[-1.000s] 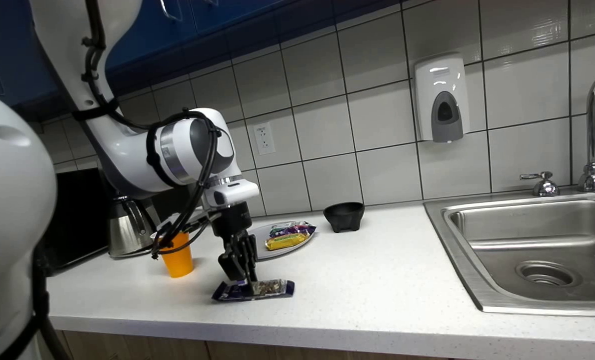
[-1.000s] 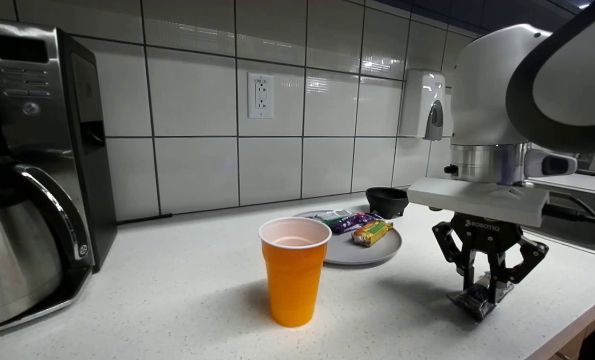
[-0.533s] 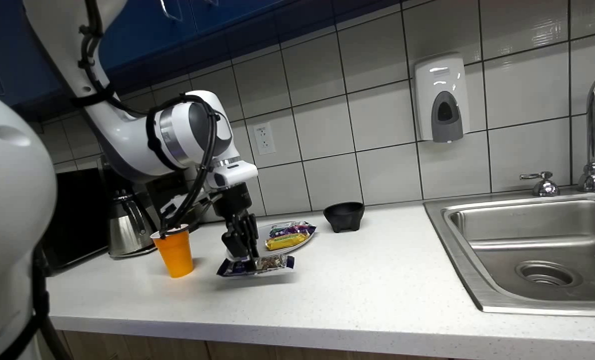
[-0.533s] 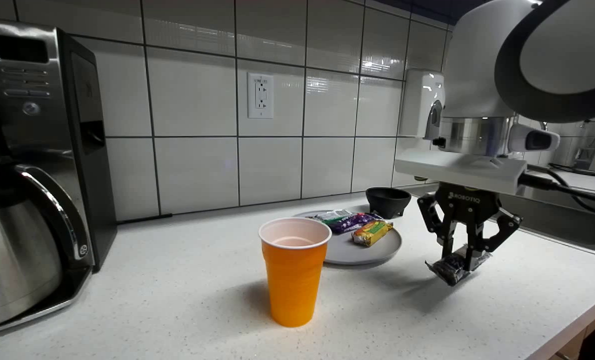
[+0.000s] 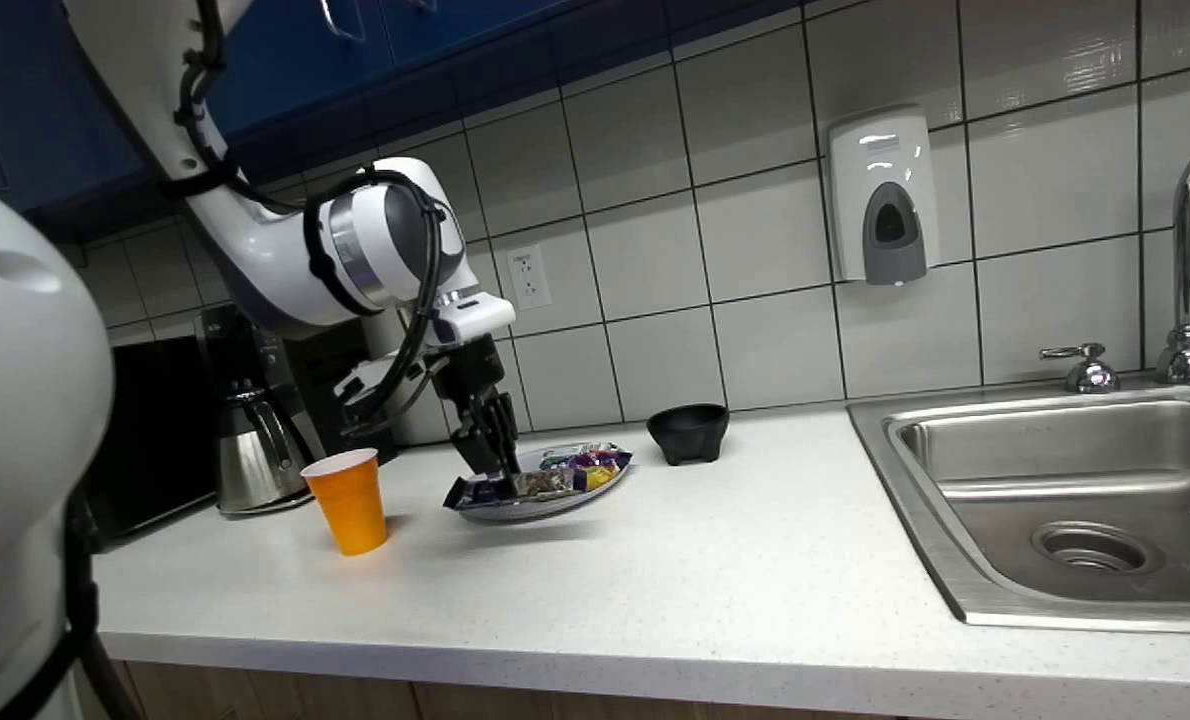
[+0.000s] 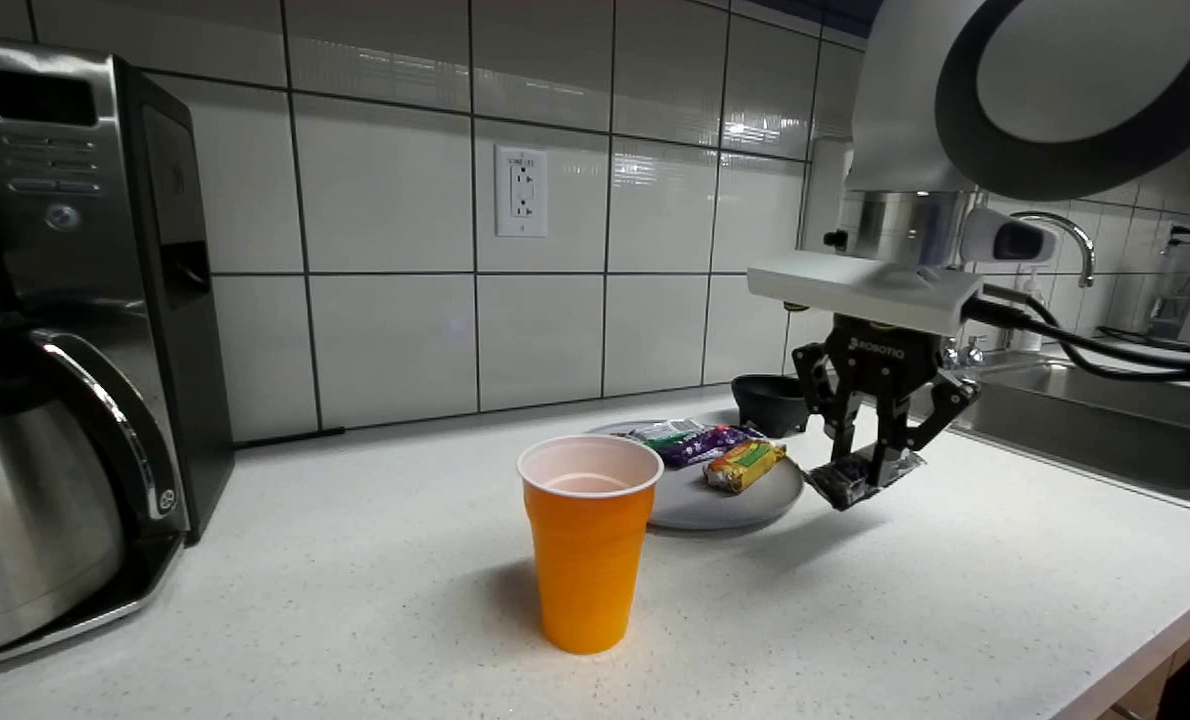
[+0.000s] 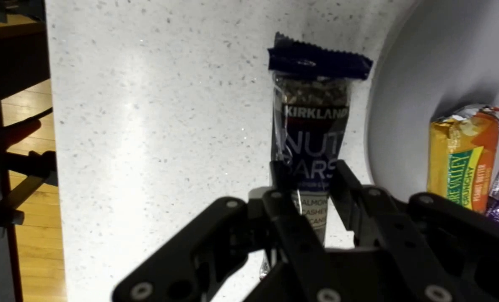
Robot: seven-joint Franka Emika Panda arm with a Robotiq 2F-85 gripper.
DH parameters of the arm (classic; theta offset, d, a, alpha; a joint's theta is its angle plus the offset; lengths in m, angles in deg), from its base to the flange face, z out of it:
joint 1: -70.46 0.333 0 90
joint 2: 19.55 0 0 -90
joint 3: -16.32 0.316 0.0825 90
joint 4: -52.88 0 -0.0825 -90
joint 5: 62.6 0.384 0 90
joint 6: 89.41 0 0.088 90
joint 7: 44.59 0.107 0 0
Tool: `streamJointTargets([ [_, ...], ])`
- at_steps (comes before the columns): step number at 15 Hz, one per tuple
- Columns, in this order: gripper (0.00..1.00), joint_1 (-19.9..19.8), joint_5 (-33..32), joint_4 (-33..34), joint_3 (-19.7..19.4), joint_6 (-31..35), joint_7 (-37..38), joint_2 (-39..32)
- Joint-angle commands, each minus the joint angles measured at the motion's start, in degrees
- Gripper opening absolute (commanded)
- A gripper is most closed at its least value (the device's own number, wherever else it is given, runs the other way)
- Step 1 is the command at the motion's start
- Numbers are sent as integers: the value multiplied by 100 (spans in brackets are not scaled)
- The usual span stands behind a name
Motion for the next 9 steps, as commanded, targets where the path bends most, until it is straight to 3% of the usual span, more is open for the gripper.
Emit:
streamJointTargets([
  [1,8,-36,4,463,98,-39,211,-304],
  [9,8,236,-148,1405,-47,-73,472,-1248],
])
